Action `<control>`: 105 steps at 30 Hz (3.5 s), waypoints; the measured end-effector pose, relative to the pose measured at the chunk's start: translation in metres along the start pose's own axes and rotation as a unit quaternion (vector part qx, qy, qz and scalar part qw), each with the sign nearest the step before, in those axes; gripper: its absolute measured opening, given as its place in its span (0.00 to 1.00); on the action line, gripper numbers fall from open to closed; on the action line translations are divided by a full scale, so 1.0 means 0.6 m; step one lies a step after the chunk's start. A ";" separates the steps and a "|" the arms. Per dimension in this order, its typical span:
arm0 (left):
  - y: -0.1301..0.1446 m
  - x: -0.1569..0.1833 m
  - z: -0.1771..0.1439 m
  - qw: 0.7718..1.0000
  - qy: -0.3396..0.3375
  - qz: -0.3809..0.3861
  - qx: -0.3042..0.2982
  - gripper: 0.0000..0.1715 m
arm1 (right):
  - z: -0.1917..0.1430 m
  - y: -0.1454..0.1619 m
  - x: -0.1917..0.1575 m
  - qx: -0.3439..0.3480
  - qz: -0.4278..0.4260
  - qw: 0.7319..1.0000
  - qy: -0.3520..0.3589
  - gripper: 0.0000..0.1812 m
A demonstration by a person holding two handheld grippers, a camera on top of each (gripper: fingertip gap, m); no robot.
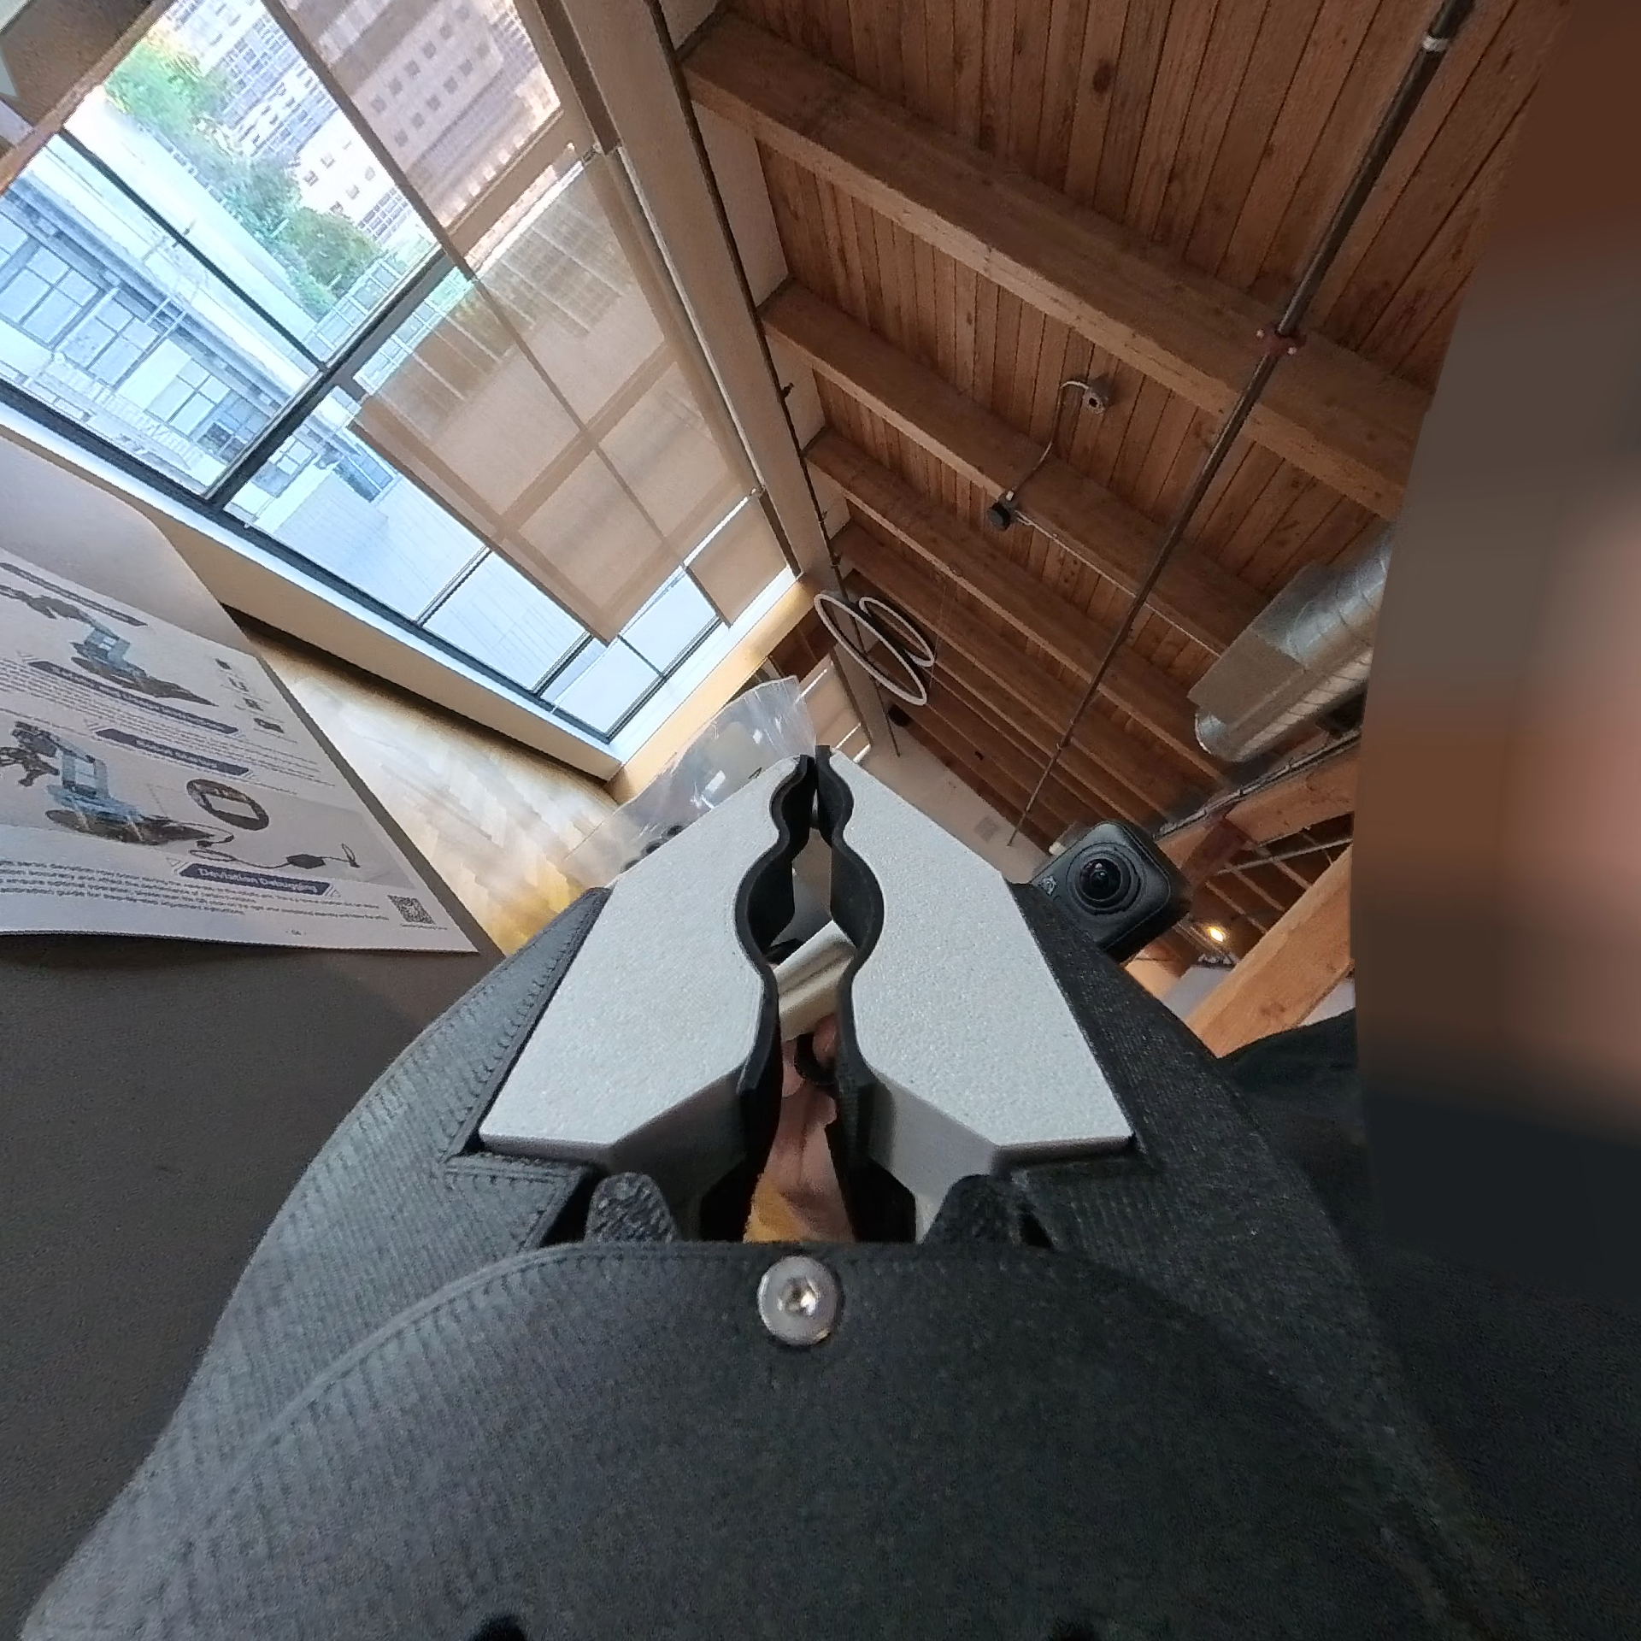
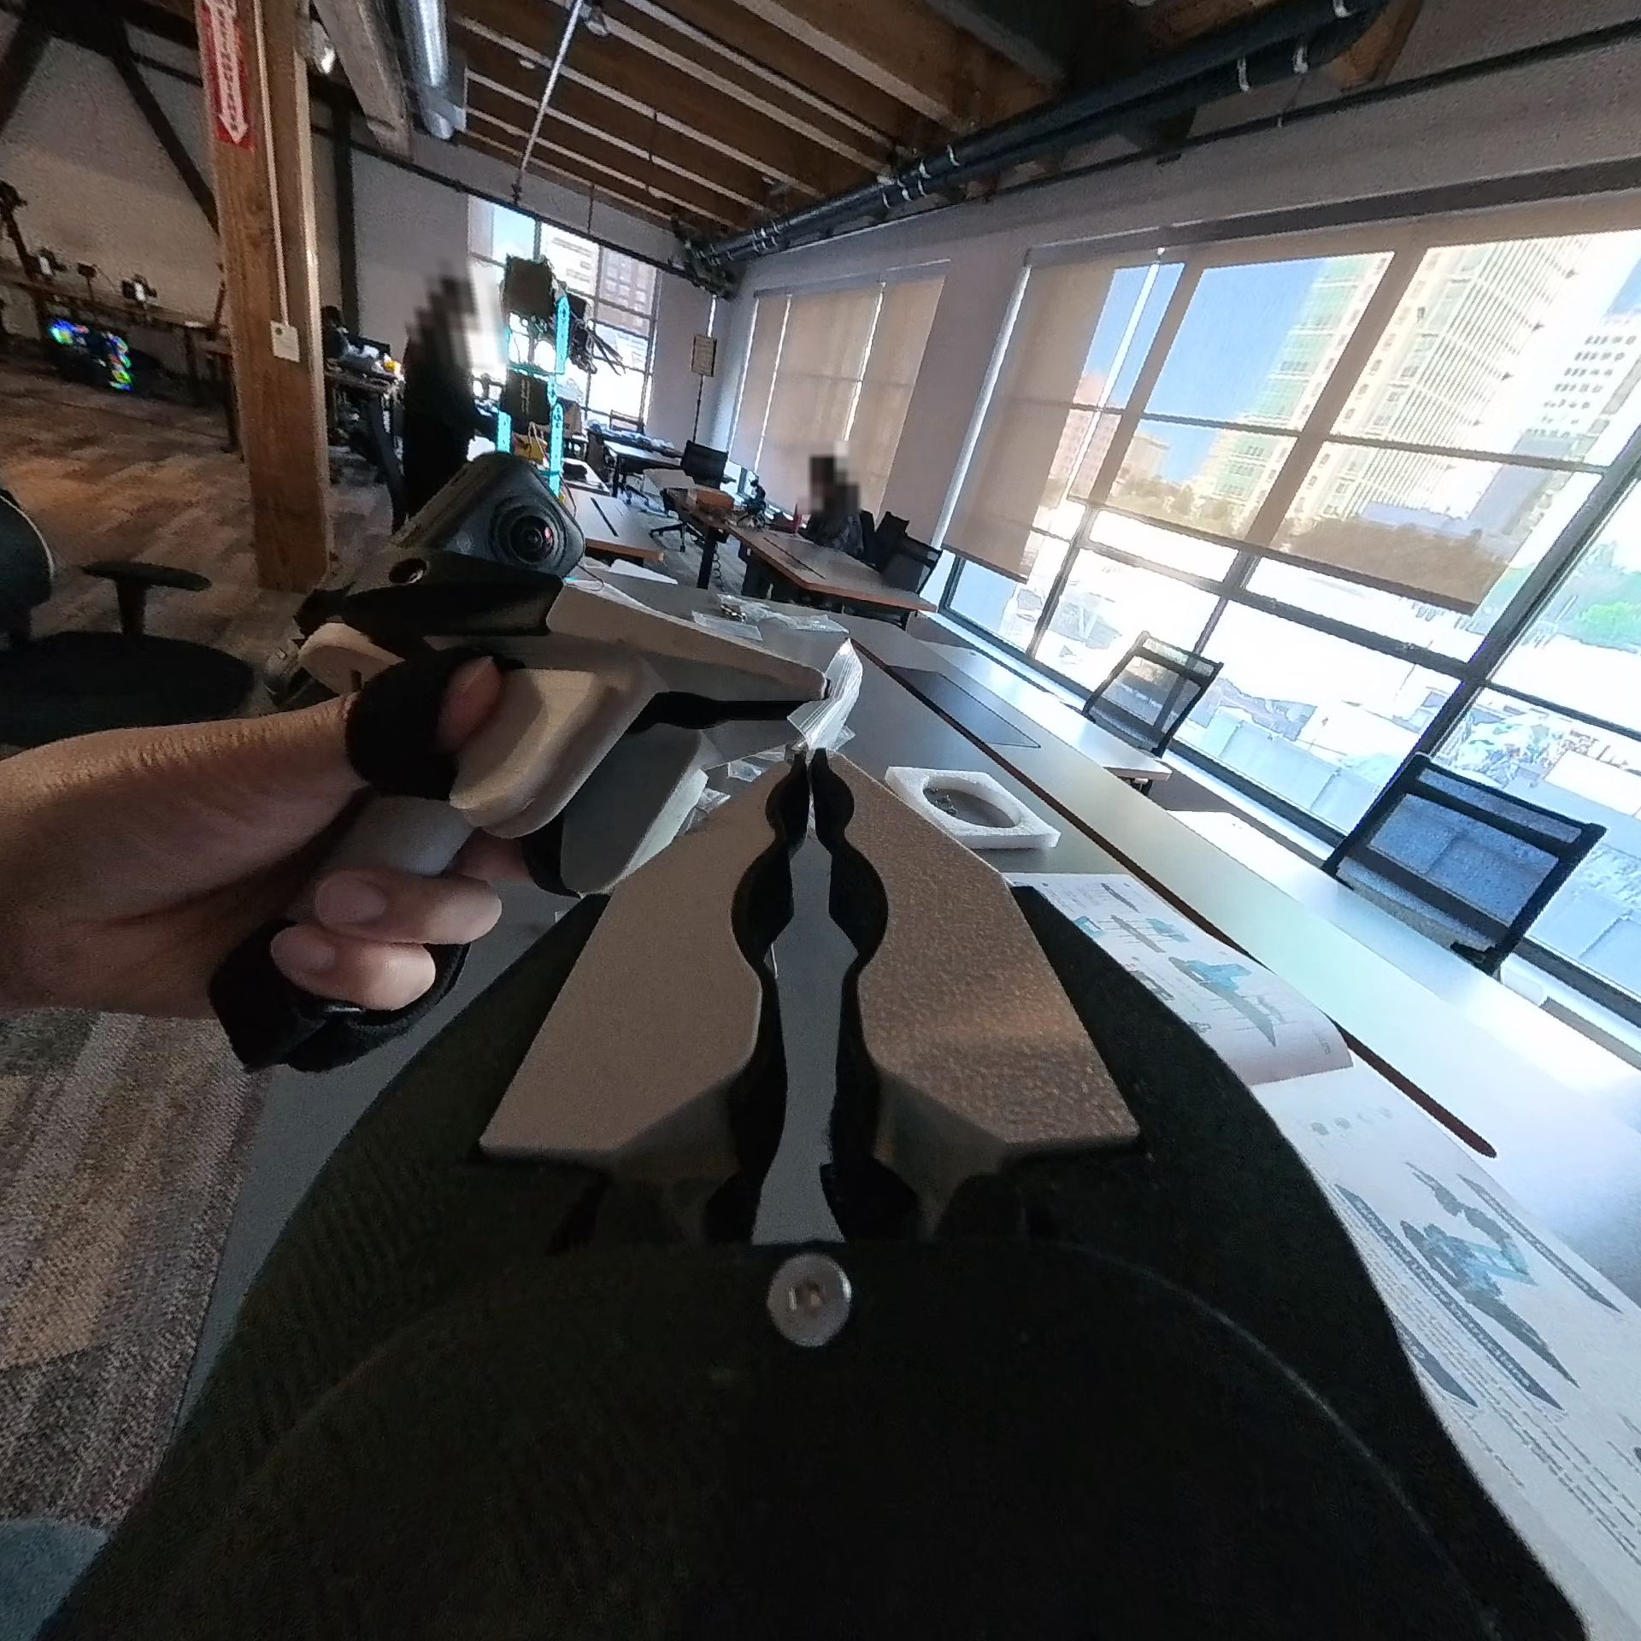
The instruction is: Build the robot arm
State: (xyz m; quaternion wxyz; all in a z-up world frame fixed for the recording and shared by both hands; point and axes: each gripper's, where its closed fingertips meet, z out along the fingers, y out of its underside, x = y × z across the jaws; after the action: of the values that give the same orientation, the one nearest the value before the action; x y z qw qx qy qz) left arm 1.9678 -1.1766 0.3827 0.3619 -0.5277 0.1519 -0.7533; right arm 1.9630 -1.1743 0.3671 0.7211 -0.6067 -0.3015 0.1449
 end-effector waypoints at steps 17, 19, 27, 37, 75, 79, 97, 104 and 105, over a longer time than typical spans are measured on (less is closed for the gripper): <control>0.005 -0.010 -0.008 1.000 0.009 -0.028 -0.009 0.00 | 0.003 0.016 -0.006 -0.031 -0.151 0.988 0.029 0.00; 0.007 -0.013 -0.011 0.999 0.013 -0.038 -0.008 0.00 | 0.003 0.022 -0.010 -0.034 -0.145 0.989 0.018 0.00; 0.006 -0.013 -0.008 0.998 0.020 -0.051 -0.008 0.00 | 0.002 0.014 -0.010 -0.024 -0.110 0.994 0.008 0.00; -0.004 -0.015 -0.015 0.998 0.024 -0.063 0.013 0.00 | 0.012 0.014 -0.011 -0.039 -0.121 0.992 0.018 0.00; -0.018 -0.014 -0.033 0.989 0.042 -0.128 0.056 0.03 | 0.020 0.002 -0.021 -0.044 -0.131 0.990 0.018 0.00; -0.016 -0.022 -0.034 0.993 -0.009 -0.112 0.038 0.13 | 0.017 0.002 -0.015 -0.049 -0.181 0.982 0.032 0.00; -0.015 0.003 -0.038 0.997 -0.023 -0.075 0.024 0.08 | 0.018 -0.014 -0.011 -0.036 -0.190 0.980 0.042 0.00; -0.010 0.012 -0.035 0.997 -0.021 -0.067 0.019 0.08 | 0.018 -0.016 -0.016 -0.035 -0.189 0.981 0.040 0.00; -0.011 0.013 -0.036 0.997 -0.020 -0.068 0.020 0.08 | 0.017 -0.017 -0.017 -0.034 -0.188 0.981 0.040 0.00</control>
State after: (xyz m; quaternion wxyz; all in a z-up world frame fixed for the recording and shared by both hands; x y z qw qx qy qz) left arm 1.9443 -1.1810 0.3833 0.3231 -0.5443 0.0932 -0.7685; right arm 1.9475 -1.1742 0.3750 0.7261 -0.5686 -0.3857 -0.0278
